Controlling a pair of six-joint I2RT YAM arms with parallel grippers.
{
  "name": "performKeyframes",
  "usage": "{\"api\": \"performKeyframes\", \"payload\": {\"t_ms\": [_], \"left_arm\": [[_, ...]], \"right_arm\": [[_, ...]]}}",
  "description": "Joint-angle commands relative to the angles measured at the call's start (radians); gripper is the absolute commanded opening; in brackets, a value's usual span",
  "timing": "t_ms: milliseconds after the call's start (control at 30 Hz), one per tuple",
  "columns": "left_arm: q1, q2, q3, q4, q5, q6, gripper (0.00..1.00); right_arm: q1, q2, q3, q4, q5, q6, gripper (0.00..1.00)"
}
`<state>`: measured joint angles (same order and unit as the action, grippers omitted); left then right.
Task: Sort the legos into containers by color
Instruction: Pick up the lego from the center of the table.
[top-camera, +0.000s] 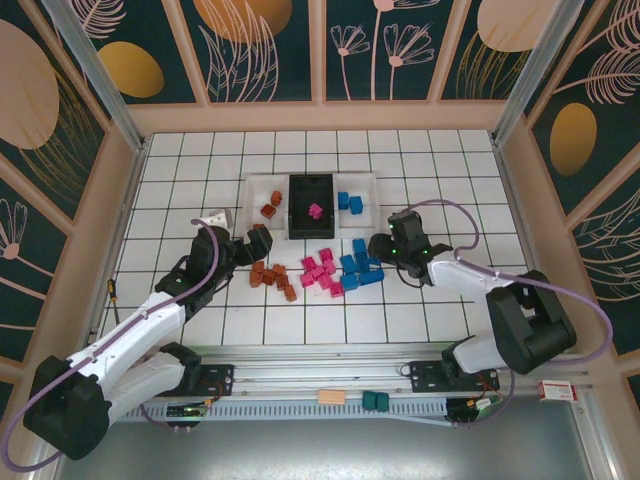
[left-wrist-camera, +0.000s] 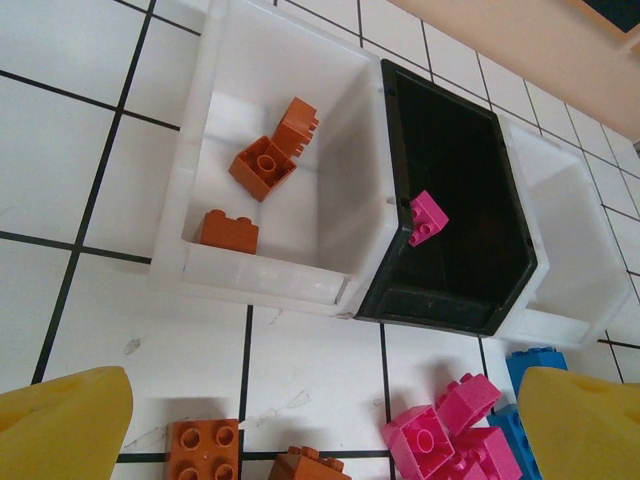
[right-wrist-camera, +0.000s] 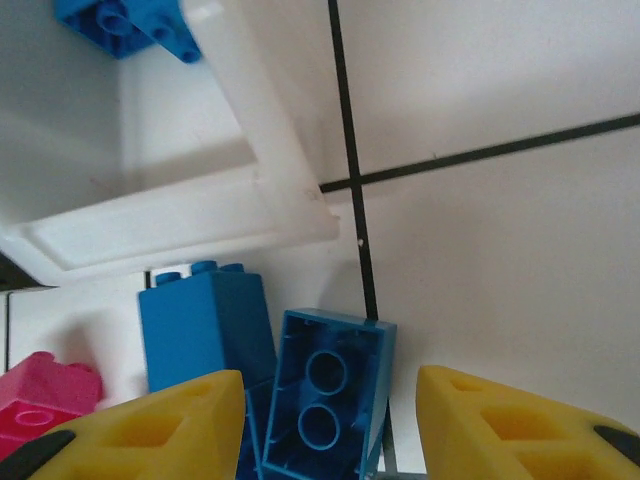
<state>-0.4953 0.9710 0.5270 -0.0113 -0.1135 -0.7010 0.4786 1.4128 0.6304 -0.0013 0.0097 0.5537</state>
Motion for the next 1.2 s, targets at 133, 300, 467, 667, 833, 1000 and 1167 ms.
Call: {"api": "performKeyframes", "payload": {"t_ms": [133,300,467,667,833,1000,1167], "left_arm": [[0.003,-0.018,-0.024,-0.007,-0.017,0.010,0.99],[0.003,-0.018,-0.031,-0.002,-0.018,0.011,0.99],[0.003,-0.017,-0.033,0.002,-0.017,0.008,0.99],[0.004,-0.018,-0.037,0.000,-0.012,0.009,0.99],[0.003,-0.011,-0.036,0.004,-0.012,0.009,0.98],[0.003,-0.021,-0.033,-0.015,-0.020,0.015,0.98],[0.003,-0.034,-0.027,-0.048,-0.022,0.027,0.99]], "right_arm": [[-0.005,0.060,-0.018,0.090,-0.019,0.038,0.50],[-0.005,0.102,-0.016,0.078,-0.005,0.026,0.52],[-0.011,0.132,-0.009,0.036,0.040,0.014,0.51],[-0.065,0.085,-0.059,0.025,0.090,0.004,0.46],[-0.069,0.123,-0.035,0.043,0.050,-0.036,0.35],[-0.070,0.001,-0.039,0.046,0.055,-0.068,0.23],[-0.020,-0.128,0.062,0.016,0.011,-0.137,0.20]]}}
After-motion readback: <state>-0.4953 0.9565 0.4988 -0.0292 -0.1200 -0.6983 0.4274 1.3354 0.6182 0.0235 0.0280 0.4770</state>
